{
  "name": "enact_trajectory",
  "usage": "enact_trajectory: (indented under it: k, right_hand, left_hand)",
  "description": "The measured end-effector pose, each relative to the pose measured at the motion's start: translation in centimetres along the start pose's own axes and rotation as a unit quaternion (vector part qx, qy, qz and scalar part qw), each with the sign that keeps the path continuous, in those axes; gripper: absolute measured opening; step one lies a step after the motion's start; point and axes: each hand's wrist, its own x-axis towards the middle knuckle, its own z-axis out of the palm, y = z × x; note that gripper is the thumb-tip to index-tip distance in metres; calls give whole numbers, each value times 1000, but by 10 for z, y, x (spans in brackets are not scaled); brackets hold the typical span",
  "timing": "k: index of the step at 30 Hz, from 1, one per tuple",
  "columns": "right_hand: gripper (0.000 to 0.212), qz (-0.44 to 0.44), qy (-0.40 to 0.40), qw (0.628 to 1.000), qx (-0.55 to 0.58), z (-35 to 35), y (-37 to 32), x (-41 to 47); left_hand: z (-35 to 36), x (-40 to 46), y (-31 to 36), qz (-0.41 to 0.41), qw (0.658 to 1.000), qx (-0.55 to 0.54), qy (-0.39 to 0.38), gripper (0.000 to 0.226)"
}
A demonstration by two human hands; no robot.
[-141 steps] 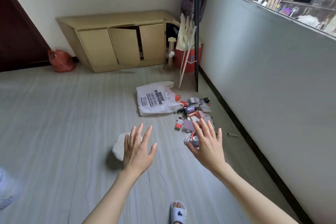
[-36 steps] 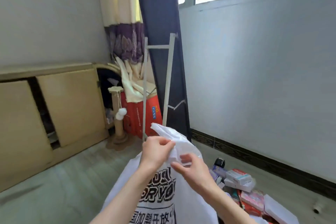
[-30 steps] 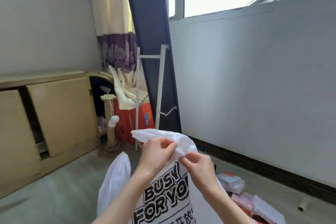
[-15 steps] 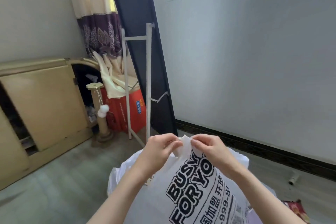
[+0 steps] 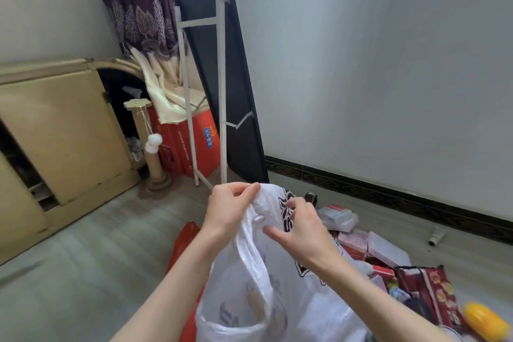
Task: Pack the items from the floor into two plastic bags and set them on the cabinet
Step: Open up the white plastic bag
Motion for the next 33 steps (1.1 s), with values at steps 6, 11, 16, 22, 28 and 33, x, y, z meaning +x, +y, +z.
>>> enact_trajectory:
  k: [6, 11, 16, 22, 28, 33]
  right_hand:
    - [11, 28, -17, 990, 134, -21, 9, 9]
    - [8, 73, -149, 936, 311, -50, 21, 7]
    - [20, 78, -235, 888, 387, -61, 21, 10]
    - [35, 85, -182, 926, 320, -44, 5, 10]
    - [15, 61, -150, 907, 390, -45, 0, 17]
    - [15, 39, -204, 901, 382, -51, 14, 17]
  left_hand:
    - [-26, -9, -3, 24, 989, 97, -106, 15]
    - [-51, -11, -17, 44, 973, 157, -161, 12]
    - [-61, -11, -25, 42, 978, 124, -164, 13]
    - [-48, -20, -19, 254, 883, 395, -15, 47]
    - [-4, -41, -15, 379, 859, 305, -158, 45]
    - [-17, -26, -14, 333, 911, 210, -121, 11]
